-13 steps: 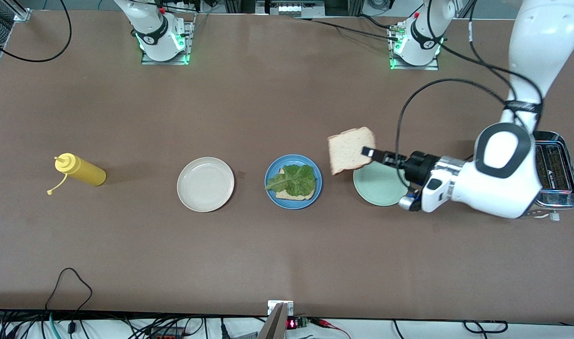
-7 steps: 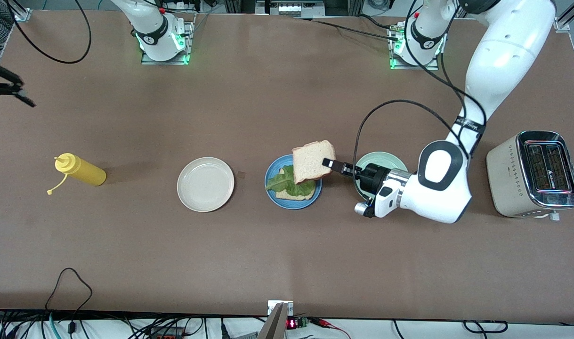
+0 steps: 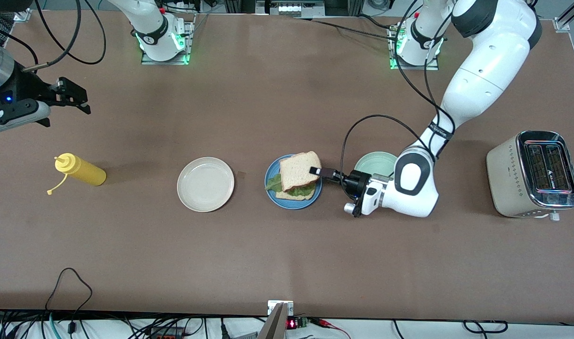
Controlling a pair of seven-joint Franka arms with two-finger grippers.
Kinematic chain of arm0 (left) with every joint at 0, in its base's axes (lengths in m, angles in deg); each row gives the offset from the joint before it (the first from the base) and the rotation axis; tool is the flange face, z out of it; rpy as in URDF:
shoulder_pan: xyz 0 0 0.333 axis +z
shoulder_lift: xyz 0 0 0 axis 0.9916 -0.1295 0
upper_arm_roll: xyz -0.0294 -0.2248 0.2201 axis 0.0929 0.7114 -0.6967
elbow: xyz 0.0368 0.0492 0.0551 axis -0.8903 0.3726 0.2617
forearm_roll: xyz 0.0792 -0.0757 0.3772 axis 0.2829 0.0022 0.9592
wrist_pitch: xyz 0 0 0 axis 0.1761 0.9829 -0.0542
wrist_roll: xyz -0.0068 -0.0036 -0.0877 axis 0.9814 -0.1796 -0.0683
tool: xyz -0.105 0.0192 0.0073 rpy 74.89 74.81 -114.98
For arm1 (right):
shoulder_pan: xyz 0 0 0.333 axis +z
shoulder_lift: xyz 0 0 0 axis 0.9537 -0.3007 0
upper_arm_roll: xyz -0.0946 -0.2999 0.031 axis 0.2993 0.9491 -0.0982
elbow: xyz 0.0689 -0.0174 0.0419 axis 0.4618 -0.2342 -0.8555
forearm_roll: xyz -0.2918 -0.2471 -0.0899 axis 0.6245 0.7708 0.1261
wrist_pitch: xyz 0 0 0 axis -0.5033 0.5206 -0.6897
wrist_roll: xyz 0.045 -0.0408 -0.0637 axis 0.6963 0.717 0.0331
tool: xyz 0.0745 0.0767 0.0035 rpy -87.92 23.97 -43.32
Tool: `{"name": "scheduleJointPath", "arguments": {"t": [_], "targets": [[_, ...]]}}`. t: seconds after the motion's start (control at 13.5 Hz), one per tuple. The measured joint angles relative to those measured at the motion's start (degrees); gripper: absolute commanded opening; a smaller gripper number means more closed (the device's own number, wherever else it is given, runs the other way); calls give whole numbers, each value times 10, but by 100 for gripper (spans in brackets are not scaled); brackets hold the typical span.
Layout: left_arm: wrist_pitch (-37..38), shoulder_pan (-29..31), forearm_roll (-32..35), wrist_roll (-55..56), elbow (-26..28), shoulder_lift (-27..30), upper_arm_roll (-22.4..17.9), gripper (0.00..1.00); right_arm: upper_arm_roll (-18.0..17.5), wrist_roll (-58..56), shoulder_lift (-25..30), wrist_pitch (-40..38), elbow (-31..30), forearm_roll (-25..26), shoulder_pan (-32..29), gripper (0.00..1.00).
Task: Make sandwich in blue plate with both arms
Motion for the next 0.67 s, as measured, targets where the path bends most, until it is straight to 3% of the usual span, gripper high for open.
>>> {"name": "scheduleJointPath", "arguments": {"t": [0.15, 0.22, 0.3, 0.37, 0.67], "targets": [[-27, -16, 0, -15, 2, -12, -1, 7, 8, 0, 0, 0, 1, 9, -1, 100], [-31, -19, 0, -29, 2, -16, -3, 16, 11, 2, 0, 0, 1, 11, -2, 100], [-31, -20, 0, -41, 2, -19, -7, 89, 12, 7, -1, 0, 1, 12, -7, 100], [-31, -19, 0, -51, 2, -19, -12, 100, 13, 9, -2, 0, 1, 12, -16, 100], [-30, -4, 21, -83, 1, -8, -27, 100, 14, 42, -17, 0, 0, 12, -29, 100]]}}
